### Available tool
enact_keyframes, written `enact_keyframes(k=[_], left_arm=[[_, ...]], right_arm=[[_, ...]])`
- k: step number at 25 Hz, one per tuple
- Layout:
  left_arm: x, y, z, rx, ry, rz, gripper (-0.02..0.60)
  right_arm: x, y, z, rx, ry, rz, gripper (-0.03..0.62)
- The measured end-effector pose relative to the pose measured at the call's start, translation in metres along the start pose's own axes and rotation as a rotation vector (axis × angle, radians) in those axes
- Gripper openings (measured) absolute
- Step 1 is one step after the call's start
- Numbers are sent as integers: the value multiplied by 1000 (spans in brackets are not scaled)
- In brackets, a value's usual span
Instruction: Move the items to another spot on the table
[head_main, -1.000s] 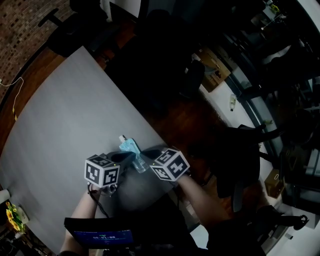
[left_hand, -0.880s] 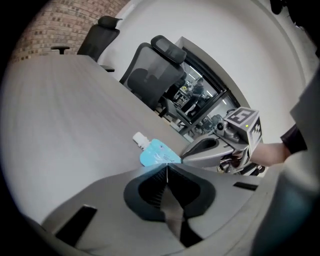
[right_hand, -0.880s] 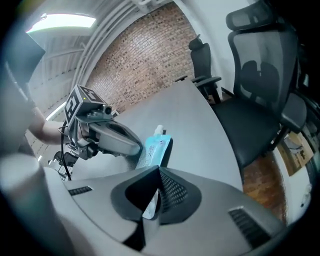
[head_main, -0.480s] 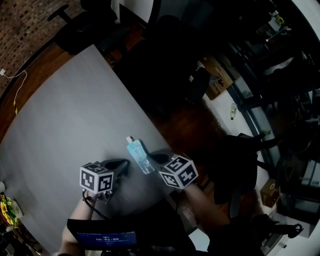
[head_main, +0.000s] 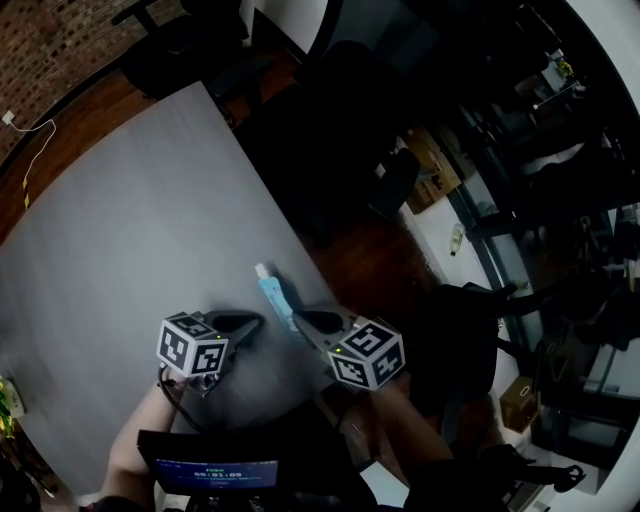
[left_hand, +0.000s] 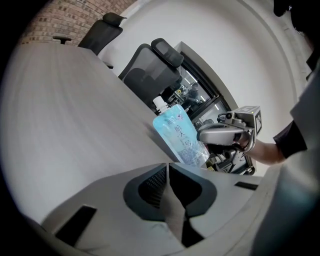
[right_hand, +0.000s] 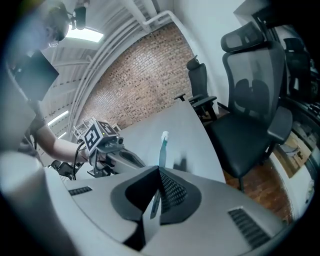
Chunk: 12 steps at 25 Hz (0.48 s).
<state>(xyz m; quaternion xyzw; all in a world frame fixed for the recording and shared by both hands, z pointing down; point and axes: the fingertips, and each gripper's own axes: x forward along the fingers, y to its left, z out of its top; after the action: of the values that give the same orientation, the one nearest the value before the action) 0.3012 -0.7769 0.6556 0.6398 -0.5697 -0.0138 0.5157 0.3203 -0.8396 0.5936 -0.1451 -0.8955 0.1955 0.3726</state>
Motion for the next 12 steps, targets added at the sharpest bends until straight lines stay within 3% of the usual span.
enact_keyframes(k=[2, 7, 12], left_arm=[[1, -5, 6, -11, -36, -44, 60], [-4, -28, 26, -19, -154, -213, 254], [-26, -62, 58, -78, -323, -424, 272]], right_arm=[[-5, 7, 6, 11, -28, 17, -3], [-29, 35, 39, 20, -135, 95, -3], [-53, 56, 63, 28, -230, 192, -3]])
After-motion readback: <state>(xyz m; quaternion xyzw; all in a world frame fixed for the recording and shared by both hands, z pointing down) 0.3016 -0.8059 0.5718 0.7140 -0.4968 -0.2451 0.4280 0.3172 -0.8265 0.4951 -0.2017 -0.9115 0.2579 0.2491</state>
